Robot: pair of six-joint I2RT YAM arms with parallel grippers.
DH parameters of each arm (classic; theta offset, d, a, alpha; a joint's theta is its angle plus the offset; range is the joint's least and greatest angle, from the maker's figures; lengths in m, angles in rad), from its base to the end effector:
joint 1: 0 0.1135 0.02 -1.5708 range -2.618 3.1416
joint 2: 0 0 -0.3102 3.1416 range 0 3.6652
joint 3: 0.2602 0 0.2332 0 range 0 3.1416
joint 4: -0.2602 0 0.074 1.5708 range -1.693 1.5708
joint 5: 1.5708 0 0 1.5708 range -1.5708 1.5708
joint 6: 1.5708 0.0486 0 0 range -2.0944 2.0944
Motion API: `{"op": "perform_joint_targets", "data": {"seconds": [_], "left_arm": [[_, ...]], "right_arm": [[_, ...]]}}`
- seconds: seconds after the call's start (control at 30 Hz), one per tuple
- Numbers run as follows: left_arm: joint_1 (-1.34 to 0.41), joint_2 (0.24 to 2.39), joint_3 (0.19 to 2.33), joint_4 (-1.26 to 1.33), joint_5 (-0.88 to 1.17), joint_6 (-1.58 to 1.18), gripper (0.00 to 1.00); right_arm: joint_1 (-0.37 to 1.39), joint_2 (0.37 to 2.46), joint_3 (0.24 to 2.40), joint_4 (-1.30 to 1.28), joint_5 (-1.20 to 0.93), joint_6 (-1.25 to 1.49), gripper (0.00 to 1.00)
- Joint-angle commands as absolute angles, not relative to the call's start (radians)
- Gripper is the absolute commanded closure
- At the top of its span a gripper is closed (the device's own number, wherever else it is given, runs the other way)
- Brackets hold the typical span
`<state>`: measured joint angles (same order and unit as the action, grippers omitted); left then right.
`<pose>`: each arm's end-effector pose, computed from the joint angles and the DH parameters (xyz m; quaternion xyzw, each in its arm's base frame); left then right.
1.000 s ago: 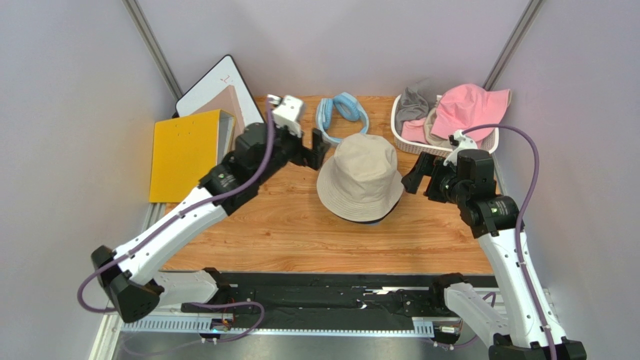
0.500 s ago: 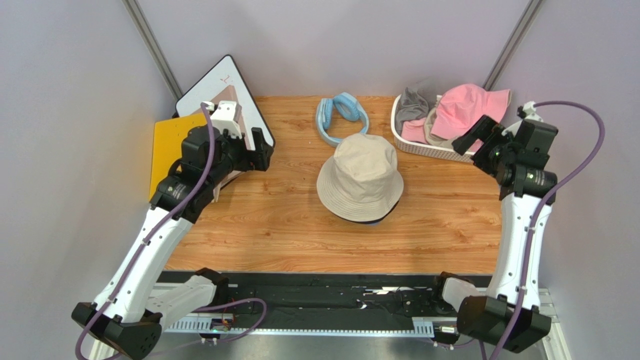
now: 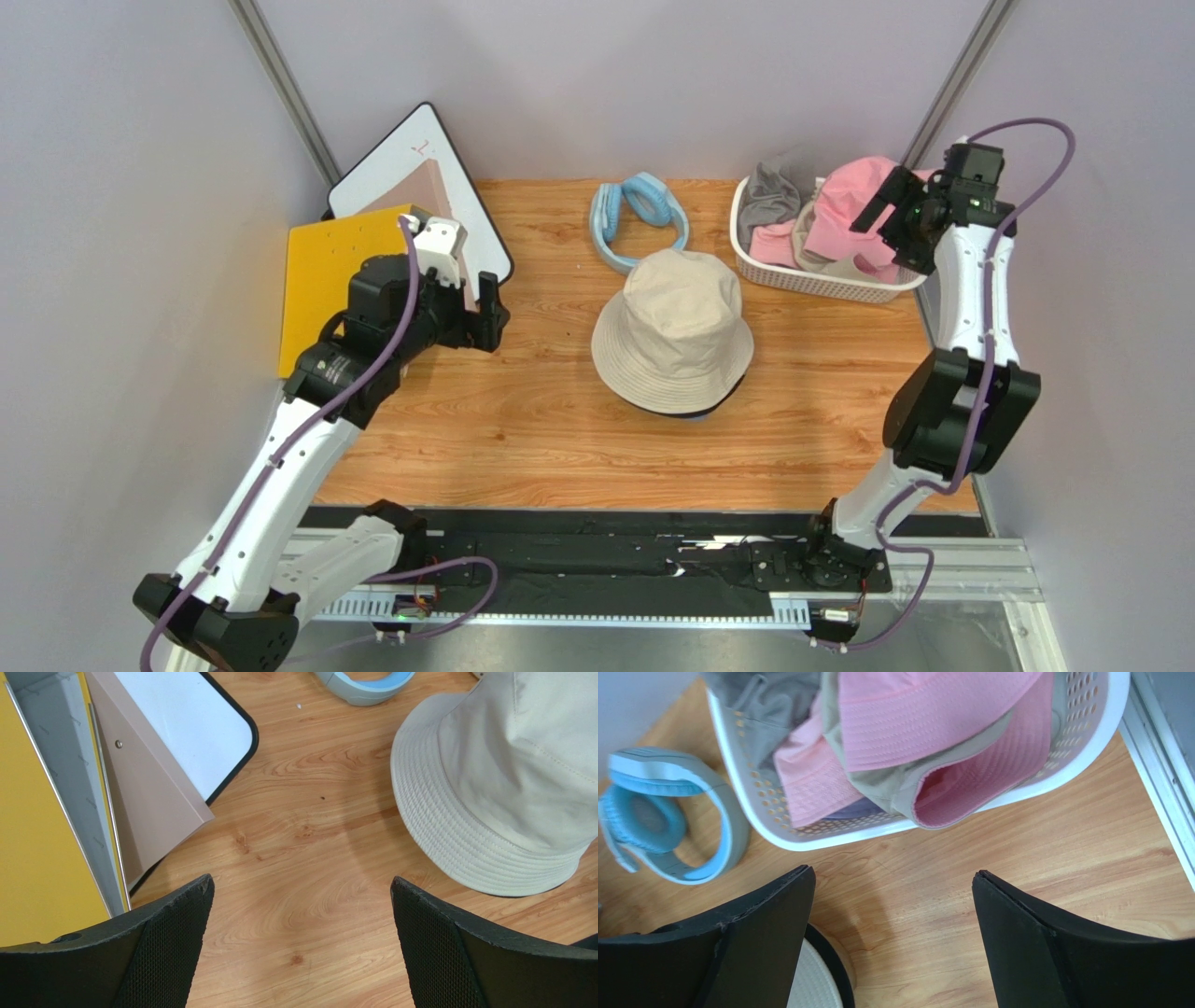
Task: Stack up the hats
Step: Pick up the hat from the bin.
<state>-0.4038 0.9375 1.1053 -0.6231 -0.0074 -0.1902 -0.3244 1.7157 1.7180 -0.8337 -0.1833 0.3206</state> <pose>0.1461 -0.0620 0.4064 0.0885 0.8438 -0.1519 0.5070 0.3555 -0.1102 0.3910 0.2629 0.8911 0.0847 0.3600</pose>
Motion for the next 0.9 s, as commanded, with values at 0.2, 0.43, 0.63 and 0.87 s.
{"op": "perform_joint_targets", "data": {"seconds": [0.2,0.43,0.63,0.87], "left_arm": [[-0.399,0.93,1.101,-0.626,0.002,-0.17,0.01],[-0.4,0.936,1.1,-0.626,0.009,-0.176,0.01],[-0.399,0.931,1.098,-0.626,0.012,-0.181,0.01],[-0.399,0.93,1.098,-0.621,0.029,-0.183,0.01]], "right_arm": [[-0.244,1.808,1.735,-0.781,-0.029,0.339,0.18],[-0.206,1.833,1.767,-0.811,0.087,0.336,0.23],[-0.146,1.796,1.674,-0.761,0.143,0.38,0.27],[-0.091,1.729,1.533,-0.612,0.258,0.537,0.29]]}}
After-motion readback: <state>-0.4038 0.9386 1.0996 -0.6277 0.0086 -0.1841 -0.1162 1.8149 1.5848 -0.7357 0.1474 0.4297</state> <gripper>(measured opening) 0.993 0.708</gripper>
